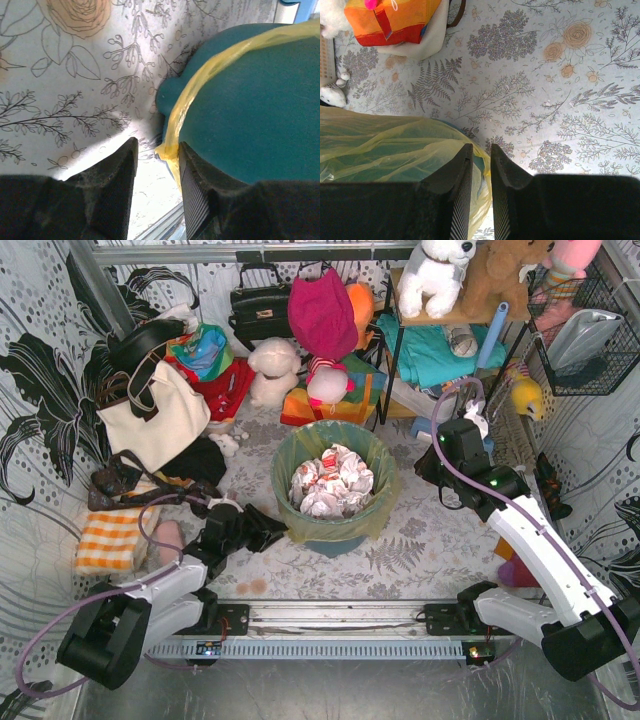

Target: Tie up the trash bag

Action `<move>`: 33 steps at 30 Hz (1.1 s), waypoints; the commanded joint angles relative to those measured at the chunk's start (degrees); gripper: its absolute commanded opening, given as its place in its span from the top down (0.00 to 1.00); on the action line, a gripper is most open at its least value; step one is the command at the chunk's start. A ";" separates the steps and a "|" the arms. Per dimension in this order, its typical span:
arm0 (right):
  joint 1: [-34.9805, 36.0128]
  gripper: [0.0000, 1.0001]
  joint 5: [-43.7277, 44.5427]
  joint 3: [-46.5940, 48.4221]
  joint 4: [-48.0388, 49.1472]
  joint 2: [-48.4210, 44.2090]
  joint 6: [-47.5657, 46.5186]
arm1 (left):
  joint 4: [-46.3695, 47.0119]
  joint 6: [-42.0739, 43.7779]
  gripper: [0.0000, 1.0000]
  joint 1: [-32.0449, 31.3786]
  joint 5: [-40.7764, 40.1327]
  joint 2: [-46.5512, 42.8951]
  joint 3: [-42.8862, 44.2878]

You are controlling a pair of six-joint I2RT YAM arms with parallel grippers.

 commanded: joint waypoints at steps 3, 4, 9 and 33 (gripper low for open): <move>-0.29 0.79 -0.28 -1.77 1.81 -0.68 1.35 | 6.27 2.98 0.59 -0.35 -0.09 4.57 -0.10; -0.31 0.80 -0.27 -2.02 1.81 -0.72 1.41 | 7.03 3.16 0.62 -0.35 0.10 5.55 0.03; -0.30 0.79 -0.01 -2.31 1.69 -0.90 1.45 | 6.07 5.23 0.90 -0.43 0.06 8.31 1.99; -0.29 0.80 -0.88 -2.75 2.49 -0.86 1.73 | -27.79 9.83 0.91 -1.05 -15.83 -13.59 8.07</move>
